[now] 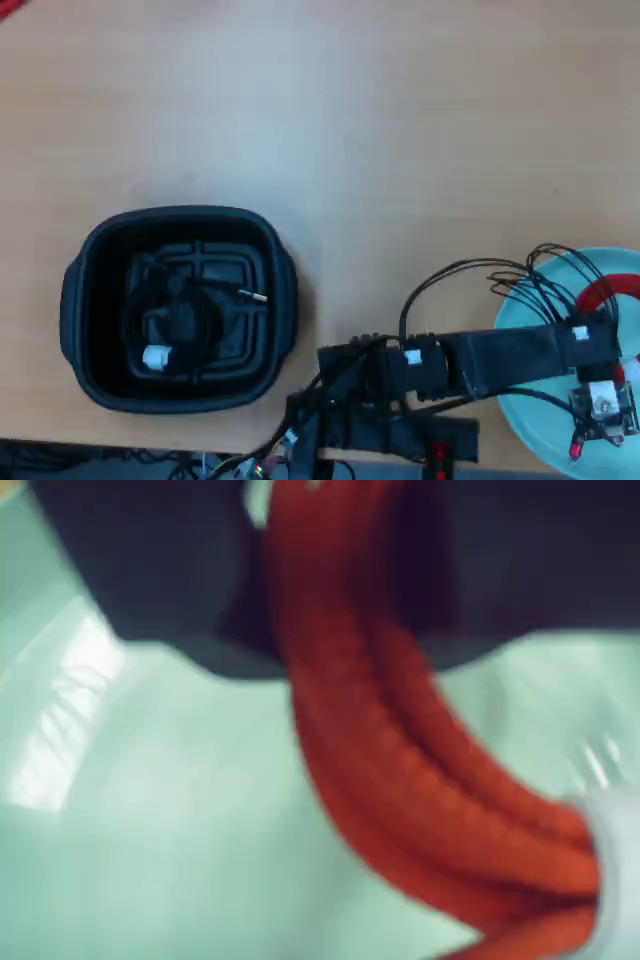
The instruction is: Put a black charging cable in a black bowl and put a red charging cable in a green bowl
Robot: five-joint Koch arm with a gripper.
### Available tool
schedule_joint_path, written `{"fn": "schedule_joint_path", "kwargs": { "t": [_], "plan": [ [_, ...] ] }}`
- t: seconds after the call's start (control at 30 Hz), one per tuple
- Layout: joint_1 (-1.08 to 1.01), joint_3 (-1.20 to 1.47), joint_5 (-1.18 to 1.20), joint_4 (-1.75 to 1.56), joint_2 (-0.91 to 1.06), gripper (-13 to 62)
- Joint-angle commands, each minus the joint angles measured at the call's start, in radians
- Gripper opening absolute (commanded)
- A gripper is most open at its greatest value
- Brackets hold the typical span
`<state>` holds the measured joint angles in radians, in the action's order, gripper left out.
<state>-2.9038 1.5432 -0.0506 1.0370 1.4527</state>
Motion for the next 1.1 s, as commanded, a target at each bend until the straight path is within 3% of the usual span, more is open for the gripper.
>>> {"fn": "schedule_joint_path", "kwargs": {
  "t": [0.0,0.1,0.17,0.43,0.5,0.77,0.93,1.07],
  "plan": [
    [-0.012,-0.041,0.002,-0.115,0.017,-5.7],
    [-0.012,-0.034,0.002,-0.138,-0.003,-2.9],
    [-0.012,-0.020,0.002,-0.153,-0.011,3.7],
    [0.000,-0.015,0.005,-0.153,-0.020,50.1],
    [0.003,-0.020,-0.003,-0.144,-0.026,58.6],
    [0.008,-0.028,-0.005,-0.066,-0.006,56.6],
    [0.054,-0.061,0.000,0.098,0.227,56.6],
    [0.164,-0.078,0.005,0.169,0.290,56.6]
  ]
}}
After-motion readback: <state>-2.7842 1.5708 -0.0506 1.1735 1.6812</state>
